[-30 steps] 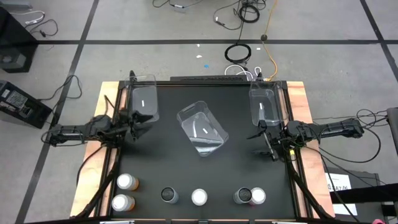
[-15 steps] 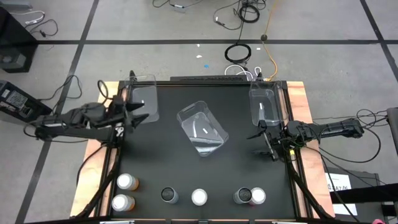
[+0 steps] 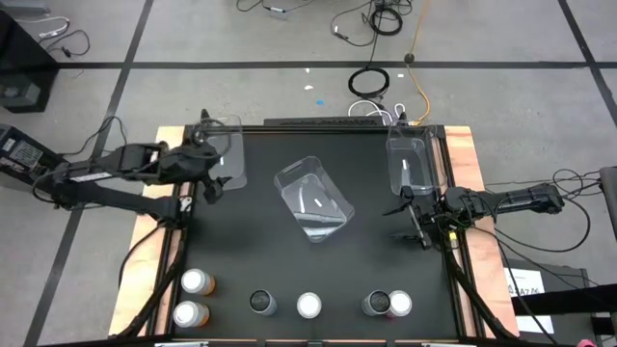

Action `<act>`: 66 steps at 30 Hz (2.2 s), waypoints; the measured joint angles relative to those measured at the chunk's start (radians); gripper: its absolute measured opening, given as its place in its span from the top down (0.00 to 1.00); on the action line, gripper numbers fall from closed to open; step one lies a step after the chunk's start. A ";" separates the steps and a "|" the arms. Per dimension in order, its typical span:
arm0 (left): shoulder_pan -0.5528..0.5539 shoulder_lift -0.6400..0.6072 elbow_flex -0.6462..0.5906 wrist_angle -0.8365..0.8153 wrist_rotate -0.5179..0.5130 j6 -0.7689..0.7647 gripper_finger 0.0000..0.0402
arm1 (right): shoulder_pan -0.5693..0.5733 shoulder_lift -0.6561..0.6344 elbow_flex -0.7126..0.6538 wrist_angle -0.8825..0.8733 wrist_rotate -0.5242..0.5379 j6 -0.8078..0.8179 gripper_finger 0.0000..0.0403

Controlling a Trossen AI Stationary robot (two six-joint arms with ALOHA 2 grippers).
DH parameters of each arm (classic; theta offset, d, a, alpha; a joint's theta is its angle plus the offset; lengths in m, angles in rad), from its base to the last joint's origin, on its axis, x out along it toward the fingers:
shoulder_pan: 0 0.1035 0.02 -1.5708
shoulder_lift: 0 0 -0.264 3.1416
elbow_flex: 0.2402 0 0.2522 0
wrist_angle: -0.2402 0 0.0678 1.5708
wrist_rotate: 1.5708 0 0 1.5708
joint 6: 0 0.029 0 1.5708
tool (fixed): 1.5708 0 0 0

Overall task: Sort soda cans
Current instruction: Move the left transparent bin to the center of the table

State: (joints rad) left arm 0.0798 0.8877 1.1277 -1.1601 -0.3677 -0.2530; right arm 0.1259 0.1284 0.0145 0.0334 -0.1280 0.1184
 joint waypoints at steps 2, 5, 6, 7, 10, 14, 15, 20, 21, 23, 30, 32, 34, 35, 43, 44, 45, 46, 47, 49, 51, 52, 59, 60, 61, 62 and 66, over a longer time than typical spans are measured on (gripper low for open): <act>0.020 0.042 0.006 -0.055 0.021 0.019 0.15 | 0.000 0.000 0.000 0.000 0.000 0.000 0.21; 0.051 0.099 -0.012 -0.066 0.089 0.036 0.15 | 0.000 0.000 0.000 0.000 0.000 0.000 0.21; 0.060 0.119 -0.023 -0.065 0.106 0.050 0.15 | 0.000 0.000 0.000 0.000 0.000 0.000 0.21; 0.069 0.139 -0.033 -0.064 0.108 0.063 0.15 | 0.000 0.000 0.000 0.000 0.000 0.000 0.21; 0.105 0.190 -0.062 -0.048 0.104 0.102 0.15 | 0.000 0.000 0.000 0.000 0.000 0.000 0.21; 0.164 0.206 -0.105 0.049 0.106 0.154 0.15 | 0.000 0.000 0.000 0.000 0.000 0.000 0.21; 0.181 0.206 -0.118 0.066 0.107 0.164 0.15 | 0.000 0.000 0.000 0.000 0.000 0.000 0.21; 0.277 0.206 -0.189 0.101 0.211 0.194 0.15 | 0.000 0.000 0.000 0.000 0.000 0.000 0.21; 0.294 0.206 -0.207 0.110 0.224 0.204 0.15 | 0.000 0.000 0.000 0.000 0.000 0.000 0.21; 0.322 0.207 -0.231 0.132 0.249 0.216 0.15 | 0.000 0.000 0.000 0.000 0.000 0.000 0.21; 0.388 0.263 -0.273 0.184 0.292 0.309 0.15 | 0.000 0.000 0.000 0.000 0.000 0.000 0.21; 0.400 0.294 -0.273 0.204 0.289 0.338 0.15 | 0.000 0.000 0.000 0.000 0.000 0.000 0.21; 0.414 0.327 -0.273 0.233 0.287 0.356 0.16 | 0.000 0.000 0.000 0.000 0.000 0.000 0.21; 0.421 0.345 -0.273 0.246 0.286 0.364 0.18 | 0.000 0.000 0.000 0.000 0.000 0.000 0.21; 0.438 0.448 -0.274 0.259 0.284 0.428 0.58 | 0.000 0.000 0.000 0.000 0.000 0.000 0.21; 0.438 0.453 -0.274 0.260 0.285 0.438 0.67 | 0.000 0.000 0.000 0.000 0.000 0.000 0.21; 0.438 0.456 -0.274 0.261 0.285 0.448 0.76 | 0.000 0.000 0.000 0.000 0.000 0.000 0.21; 0.438 0.458 -0.274 0.259 0.293 0.455 0.86 | 0.000 0.000 0.000 0.000 0.000 0.000 0.21; 0.437 0.458 -0.274 0.255 0.297 0.463 0.93 | 0.000 0.000 0.000 0.000 0.000 0.000 0.21; 0.437 0.458 -0.274 0.258 0.301 0.467 0.96 | 0.000 0.000 0.000 0.000 0.000 0.000 0.21; 0.437 0.457 -0.273 0.254 0.300 0.459 0.97 | 0.000 0.000 0.000 0.000 0.000 0.000 0.21; 0.437 0.458 -0.270 0.251 0.300 0.449 0.98 | 0.000 0.000 0.000 0.000 0.000 0.000 0.21; 0.393 0.457 -0.223 0.166 0.307 0.311 0.98 | 0.000 0.000 0.000 0.000 0.000 0.000 0.21; 0.376 0.457 -0.213 0.156 0.308 0.285 0.98 | 0.000 0.000 0.000 0.000 0.000 0.000 0.21; 0.358 0.457 -0.201 0.148 0.309 0.259 0.98 | 0.000 0.000 0.000 0.000 0.000 0.000 0.21; 0.339 0.457 -0.188 0.139 0.312 0.229 0.98 | 0.000 0.000 0.000 0.000 0.000 0.000 0.21; 0.249 0.457 -0.145 0.117 0.350 0.096 0.98 | 0.000 0.000 0.000 0.000 0.000 0.000 0.21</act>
State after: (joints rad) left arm 0.3291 1.3449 0.9827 -1.0434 -0.0180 -0.1566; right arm 0.1261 0.1284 0.0147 0.0335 -0.1280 0.1187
